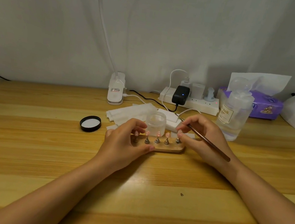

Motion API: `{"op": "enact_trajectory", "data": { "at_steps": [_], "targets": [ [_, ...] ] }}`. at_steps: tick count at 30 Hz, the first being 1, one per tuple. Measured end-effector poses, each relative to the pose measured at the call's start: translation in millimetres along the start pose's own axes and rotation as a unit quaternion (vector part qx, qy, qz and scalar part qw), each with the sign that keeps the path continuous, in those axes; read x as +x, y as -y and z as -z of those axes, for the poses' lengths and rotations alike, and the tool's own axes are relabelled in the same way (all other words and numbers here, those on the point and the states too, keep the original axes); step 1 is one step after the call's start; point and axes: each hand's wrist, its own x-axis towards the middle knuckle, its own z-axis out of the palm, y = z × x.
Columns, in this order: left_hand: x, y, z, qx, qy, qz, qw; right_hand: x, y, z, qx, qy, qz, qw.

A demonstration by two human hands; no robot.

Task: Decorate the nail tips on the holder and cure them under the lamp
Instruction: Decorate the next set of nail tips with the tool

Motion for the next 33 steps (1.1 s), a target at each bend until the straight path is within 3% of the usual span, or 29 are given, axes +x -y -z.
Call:
{"op": "enact_trajectory", "data": {
  "at_steps": [8, 16, 22, 26, 33],
  "targets": [
    [-1, -2, 0, -0.010, -0.043, -0.042, 0.998, -2, 11, -5, 0.071, -0.111, 0.001, 0.991],
    [-8, -7, -4, 0.075, -0.133, -0.216, 0.964, -14, 37, -33, 0.079, -0.055, 0.041, 0.995],
    [-6, -7, -5, 0.073, -0.150, -0.232, 0.958, -22, 38, -46, 0.142, -0.049, 0.025, 0.988],
    [-6, -3, -5, 0.065, -0.153, -0.230, 0.959, -22, 38, -50, 0.119, -0.055, 0.039, 0.991],
    [-4, -4, 0, -0.034, -0.158, -0.229, 0.960, -19, 35, -41, 0.125, -0.093, 0.030, 0.987]
  ]
}}
